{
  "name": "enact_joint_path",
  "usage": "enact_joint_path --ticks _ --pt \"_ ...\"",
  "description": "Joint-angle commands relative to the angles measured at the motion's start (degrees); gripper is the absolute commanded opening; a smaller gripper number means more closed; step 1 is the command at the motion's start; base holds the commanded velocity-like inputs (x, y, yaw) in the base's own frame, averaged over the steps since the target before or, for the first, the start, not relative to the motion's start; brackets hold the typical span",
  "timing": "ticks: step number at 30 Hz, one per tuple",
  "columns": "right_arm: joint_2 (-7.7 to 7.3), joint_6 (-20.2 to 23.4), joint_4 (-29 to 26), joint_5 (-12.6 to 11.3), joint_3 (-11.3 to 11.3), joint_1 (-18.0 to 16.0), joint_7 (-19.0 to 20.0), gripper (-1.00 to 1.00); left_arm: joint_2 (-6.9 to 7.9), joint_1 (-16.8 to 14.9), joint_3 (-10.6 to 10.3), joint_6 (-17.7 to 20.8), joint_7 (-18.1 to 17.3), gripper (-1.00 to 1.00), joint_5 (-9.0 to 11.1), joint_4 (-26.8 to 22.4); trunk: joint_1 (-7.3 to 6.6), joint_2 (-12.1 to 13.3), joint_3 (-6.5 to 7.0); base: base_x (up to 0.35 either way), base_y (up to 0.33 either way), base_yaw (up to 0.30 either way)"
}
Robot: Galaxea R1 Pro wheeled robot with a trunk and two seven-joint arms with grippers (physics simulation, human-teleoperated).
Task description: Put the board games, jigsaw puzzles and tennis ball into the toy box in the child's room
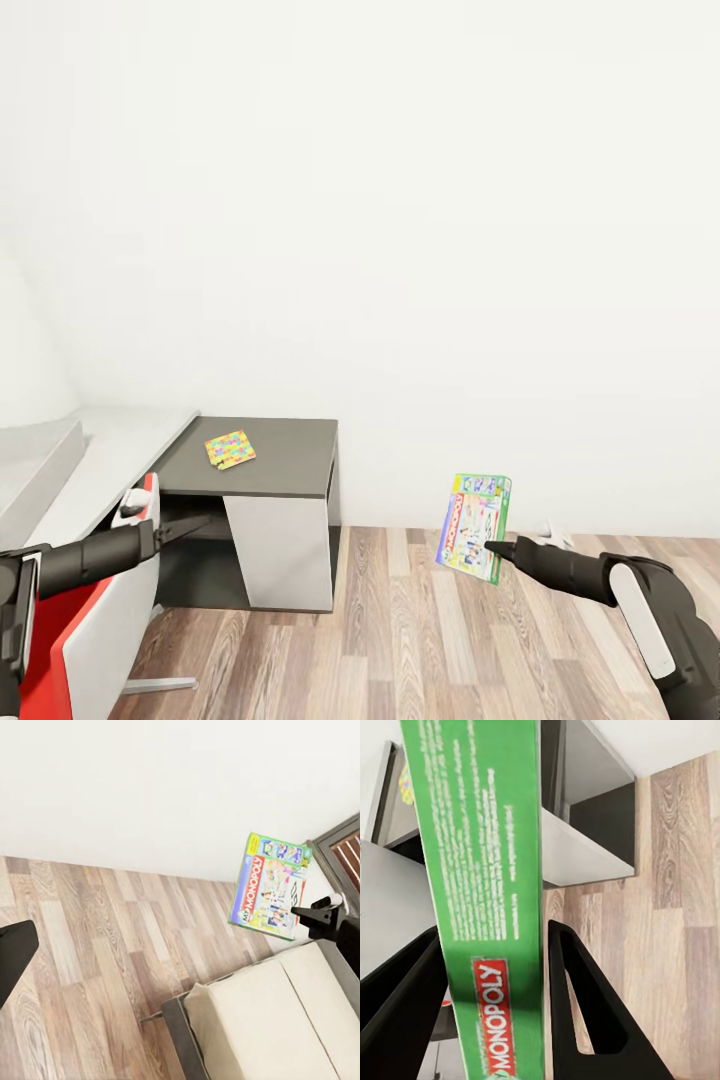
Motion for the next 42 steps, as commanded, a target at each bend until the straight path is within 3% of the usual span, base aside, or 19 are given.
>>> enact_joint_path --ticks 1,5,9,16,24,27,30,36,42 --pt "0.04 0.18 0.01 0.43 -0.16 -0.06 0.54 -1.00 -0.01 -0.07 0.08 0.57 -0.55 1.00 -0.59 -0.11 0.04 -0.14 -0.14 0.000 0.000 0.000" --pt "-0.08 -0.03 1.59 0.46 -0.25 -0.22 0.24 -1.00 -0.04 -0.02 0.14 0.57 -0.55 1.00 -0.58 -0.21 0.04 -0.14 -0.14 0.000 0.000 0.000" --pt "-0.19 -0.21 10.81 0.73 -0.19 -2.62 0.21 -1.00 -0.11 0.01 0.15 0.57 -0.55 1.00 -0.57 -0.29 0.04 -0.14 -0.14 0.000 0.000 0.000" --pt "-0.17 0.00 13.57 0.66 0.23 -4.41 0.75 -1.00 -0.10 0.02 0.16 0.57 -0.55 1.00 -0.57 -0.30 0.04 -0.14 -0.35 0.000 0.000 0.042" --pt "0.06 0.13 11.21 0.64 0.66 -4.43 3.32 -1.00 -0.08 0.02 0.22 0.57 -0.55 1.00 -0.01 -0.31 0.04 -0.14 -0.99 0.000 0.000 0.155" --pt "0.19 0.22 10.36 0.61 0.83 -4.39 4.03 -1.00 -0.04 0.33 0.22 0.57 -0.55 1.00 1.94 -0.30 0.04 -0.14 -1.23 0.000 0.000 0.172" --pt "0.27 0.24 10.04 0.63 2.43 -4.38 4.33 -1.00 -0.01 0.91 0.25 0.57 -0.55 1.00 4.68 -0.36 0.04 -0.14 -1.47 0.000 0.000 0.177" --pt "-0.02 0.13 9.58 0.36 4.27 -4.37 6.61 -1.00 0.16 1.14 0.26 0.57 -0.55 1.00 5.98 -0.38 0.04 -0.14 -1.94 0.000 0.000 0.188" --pt "0.09 0.91 0.80 0.28 4.41 -3.51 9.50 -1.00 0.45 1.16 0.50 0.57 -0.55 1.00 6.29 -0.39 0.04 -0.14 -2.31 0.000 0.000 0.222"
